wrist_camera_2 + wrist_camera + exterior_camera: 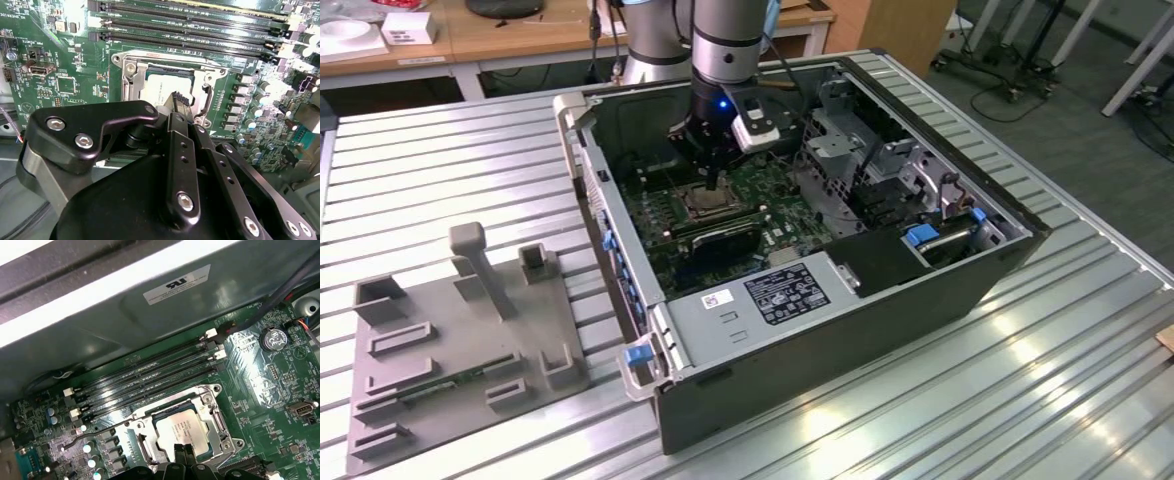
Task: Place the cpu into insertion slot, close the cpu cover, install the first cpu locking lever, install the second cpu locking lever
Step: 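Close the cpu cover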
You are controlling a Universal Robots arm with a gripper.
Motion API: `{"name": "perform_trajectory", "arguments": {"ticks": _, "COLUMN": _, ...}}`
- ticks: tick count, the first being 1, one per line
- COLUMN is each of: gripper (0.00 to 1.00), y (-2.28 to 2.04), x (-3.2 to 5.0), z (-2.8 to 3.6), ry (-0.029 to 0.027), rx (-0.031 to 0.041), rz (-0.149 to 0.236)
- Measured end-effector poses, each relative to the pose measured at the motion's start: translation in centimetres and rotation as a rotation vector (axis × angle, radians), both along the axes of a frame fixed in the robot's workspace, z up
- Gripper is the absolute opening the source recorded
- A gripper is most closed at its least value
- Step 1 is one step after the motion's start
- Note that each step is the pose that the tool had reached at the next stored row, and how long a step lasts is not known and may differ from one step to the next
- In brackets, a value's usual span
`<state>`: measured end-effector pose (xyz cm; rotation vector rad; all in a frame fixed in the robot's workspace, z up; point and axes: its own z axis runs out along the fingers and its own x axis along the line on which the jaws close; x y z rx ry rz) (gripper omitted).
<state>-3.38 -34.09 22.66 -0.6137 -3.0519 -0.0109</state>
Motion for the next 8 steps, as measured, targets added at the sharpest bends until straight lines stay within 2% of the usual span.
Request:
{"name": "perform_trajectory", "arguments": {"ticks": 4, "gripper": 0.11, "y": 0.0, "x": 0.0, "z": 0.0, "ry": 0.0, "rx": 0.0, "rz": 0.009}}
{"name": "perform_trajectory", "arguments": {"ticks": 8, "gripper": 0.11, "y": 0.0, "x": 0.0, "z": 0.0, "ry": -0.0003, "rx": 0.0001, "rz": 0.053}}
